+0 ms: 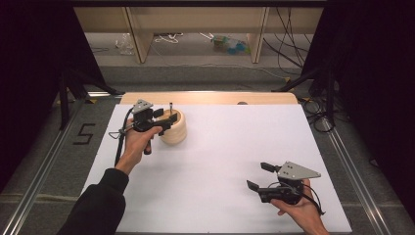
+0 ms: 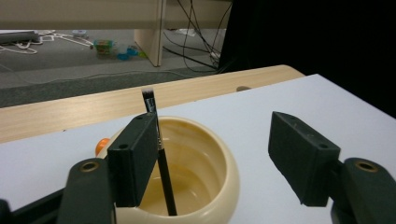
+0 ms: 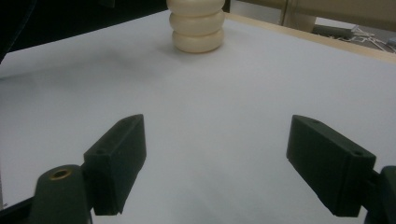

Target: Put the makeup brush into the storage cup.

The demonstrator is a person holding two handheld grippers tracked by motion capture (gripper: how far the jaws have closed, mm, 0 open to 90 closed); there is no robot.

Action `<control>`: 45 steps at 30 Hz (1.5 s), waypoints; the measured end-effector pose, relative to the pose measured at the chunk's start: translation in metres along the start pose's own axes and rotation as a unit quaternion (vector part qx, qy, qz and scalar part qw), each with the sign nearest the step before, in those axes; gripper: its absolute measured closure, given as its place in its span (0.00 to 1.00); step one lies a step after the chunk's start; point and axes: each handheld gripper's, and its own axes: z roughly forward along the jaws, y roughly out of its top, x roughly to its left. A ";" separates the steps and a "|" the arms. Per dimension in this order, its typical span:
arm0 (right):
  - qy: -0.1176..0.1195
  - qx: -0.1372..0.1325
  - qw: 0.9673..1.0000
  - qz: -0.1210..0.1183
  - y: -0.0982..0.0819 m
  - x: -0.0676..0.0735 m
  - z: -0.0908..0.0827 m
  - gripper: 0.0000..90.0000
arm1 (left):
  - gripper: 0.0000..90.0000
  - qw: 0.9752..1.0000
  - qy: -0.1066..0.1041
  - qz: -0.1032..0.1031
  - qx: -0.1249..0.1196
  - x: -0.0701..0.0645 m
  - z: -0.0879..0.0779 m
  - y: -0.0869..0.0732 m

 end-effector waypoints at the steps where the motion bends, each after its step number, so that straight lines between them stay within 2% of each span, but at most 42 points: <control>1: 0.000 0.000 1.000 0.000 0.000 0.000 0.000 0.23 | 0.36 1.000 -0.004 0.003 0.000 -0.001 -0.002 0.000; 5: -0.006 0.007 1.000 0.000 0.000 0.000 -0.001 0.23 | 0.34 1.000 -0.017 0.007 -0.002 -0.007 -0.007 -0.001; 6: -0.006 0.007 1.000 0.000 0.000 0.000 -0.001 0.23 | 0.34 1.000 -0.019 0.001 -0.005 -0.009 -0.008 -0.001; 8: -0.006 0.007 1.000 -0.001 0.001 0.000 -0.001 0.23 | 0.34 1.000 -0.027 0.003 -0.011 -0.011 -0.011 -0.002; 9: -0.005 0.003 1.000 0.000 0.000 0.000 -0.001 0.23 | 0.34 1.000 -0.024 -0.001 -0.012 -0.012 -0.012 -0.002; 12: -0.001 0.000 1.000 0.000 0.000 0.000 0.000 0.23 | 0.34 0.999 -0.036 0.012 -0.012 -0.015 -0.015 -0.002; 16: -0.001 0.000 1.000 0.000 0.000 0.000 0.000 0.23 | 0.32 0.999 -0.042 0.013 -0.012 -0.022 -0.020 -0.003; 17: -0.001 0.000 1.000 0.000 0.000 0.000 0.000 0.23 | 0.31 0.999 -0.047 0.020 -0.011 -0.022 -0.022 -0.003; 20: -0.003 -0.001 1.000 0.000 0.000 0.000 0.000 0.23 | 0.27 0.998 -0.050 0.021 -0.012 -0.028 -0.025 -0.007; 21: -0.002 0.000 1.000 0.000 0.000 0.000 0.000 0.23 | 0.26 0.998 -0.052 0.029 -0.013 -0.028 -0.026 -0.007; 23: -0.001 -0.002 1.000 0.000 0.000 0.000 0.001 0.23 | 0.24 0.998 -0.055 0.032 -0.009 -0.030 -0.028 -0.009; 26: -0.007 0.009 1.000 -0.001 0.000 0.000 -0.001 0.23 | 0.22 0.997 -0.055 0.044 -0.009 -0.034 -0.030 -0.011; 27: -0.007 0.009 1.000 -0.001 0.000 0.000 -0.001 0.23 | 0.21 0.998 -0.057 0.040 -0.009 -0.036 -0.031 -0.012; 28: -0.007 0.010 1.000 -0.002 0.001 0.000 -0.001 0.23 | 0.21 0.997 -0.060 0.045 -0.010 -0.036 -0.032 -0.013; 29: -0.002 0.002 1.000 -0.001 0.000 0.000 0.000 0.23 | 0.21 0.997 -0.061 0.049 -0.010 -0.037 -0.033 -0.014; 30: -0.004 -0.001 1.000 0.000 0.000 0.000 0.000 0.23 | 0.21 0.997 -0.063 0.045 -0.011 -0.039 -0.034 -0.015; 31: -0.004 -0.002 1.000 0.000 0.000 0.000 0.000 0.23 | 0.21 0.997 -0.064 0.052 -0.010 -0.040 -0.035 -0.016; 35: -0.007 0.006 1.000 -0.001 0.001 0.000 -0.001 0.23 | 0.21 0.996 -0.069 0.053 -0.005 -0.043 -0.036 -0.021; 36: -0.007 0.005 1.000 -0.001 0.001 0.000 -0.001 0.23 | 0.20 0.996 -0.068 0.059 -0.005 -0.044 -0.036 -0.022; 37: -0.003 -0.004 1.000 0.000 0.000 0.000 0.000 0.23 | 0.21 0.996 -0.069 0.059 -0.006 -0.045 -0.037 -0.022; 40: 0.000 0.002 1.000 0.009 0.001 0.001 -0.001 0.23 | 0.20 0.995 -0.075 0.063 -0.008 -0.048 -0.040 -0.024; 43: -0.004 -0.004 1.000 -0.002 0.001 0.000 -0.001 0.23 | 0.20 0.995 -0.074 0.072 -0.007 -0.050 -0.043 -0.027; 45: -0.004 -0.005 1.000 -0.004 0.001 0.000 -0.001 0.23 | 0.20 0.995 -0.075 0.070 -0.009 -0.050 -0.045 -0.028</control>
